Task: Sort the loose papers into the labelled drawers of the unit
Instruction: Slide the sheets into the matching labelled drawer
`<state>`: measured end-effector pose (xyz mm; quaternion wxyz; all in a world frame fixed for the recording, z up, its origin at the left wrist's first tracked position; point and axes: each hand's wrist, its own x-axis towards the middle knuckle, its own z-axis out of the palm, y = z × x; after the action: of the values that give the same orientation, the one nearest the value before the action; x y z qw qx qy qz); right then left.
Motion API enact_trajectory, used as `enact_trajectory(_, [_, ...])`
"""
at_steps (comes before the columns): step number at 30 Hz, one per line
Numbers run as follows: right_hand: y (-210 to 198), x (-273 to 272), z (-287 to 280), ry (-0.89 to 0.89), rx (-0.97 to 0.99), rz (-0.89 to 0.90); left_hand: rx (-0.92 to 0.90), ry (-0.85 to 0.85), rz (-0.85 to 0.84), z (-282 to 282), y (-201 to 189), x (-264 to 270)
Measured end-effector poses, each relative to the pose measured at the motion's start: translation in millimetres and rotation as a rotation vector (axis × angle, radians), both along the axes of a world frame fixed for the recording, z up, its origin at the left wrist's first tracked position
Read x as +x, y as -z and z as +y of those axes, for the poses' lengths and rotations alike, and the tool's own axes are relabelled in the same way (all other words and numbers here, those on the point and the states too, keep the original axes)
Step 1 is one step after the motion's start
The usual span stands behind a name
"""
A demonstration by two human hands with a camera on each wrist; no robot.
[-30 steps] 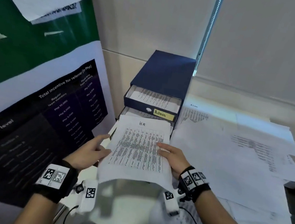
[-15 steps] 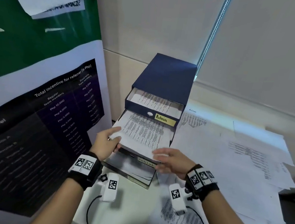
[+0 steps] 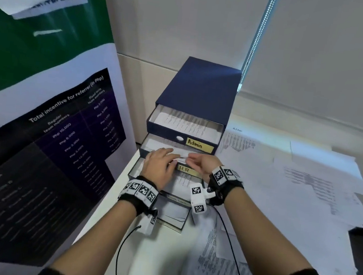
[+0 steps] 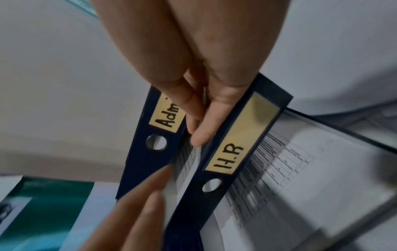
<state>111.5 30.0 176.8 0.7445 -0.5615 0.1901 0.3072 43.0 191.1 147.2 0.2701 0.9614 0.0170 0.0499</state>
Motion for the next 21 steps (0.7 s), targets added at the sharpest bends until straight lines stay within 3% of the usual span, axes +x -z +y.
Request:
enact_trajectory(5, [13,-16,-63,0.051,0.196,-0.038,0.265,0.056,0.205,-23,15,27])
enact_trajectory(7, [28,-20,-116,0.141,0.102,-0.063,0.269,0.018,0.268,-32,4,37])
enact_trajectory(10, [70,-30,-219,0.295,-0.293,-0.005,0.082,0.072,0.202,-66,-25,45])
enact_trajectory(13, [112,-53,-319,0.188,-0.889,0.159,-0.340,0.229,0.150,-121,-43,41])
enact_trajectory(15, [128,-76,-364,0.150,-1.135,0.359,-0.443,0.327,0.289,-155,-23,44])
enact_trajectory(17, [136,-94,-390,0.178,-1.194,0.442,-0.431,0.331,0.459,-184,21,50])
enact_trajectory(21, [153,-102,-424,0.319,-1.222,0.360,-0.379,0.003,0.761,-215,107,49])
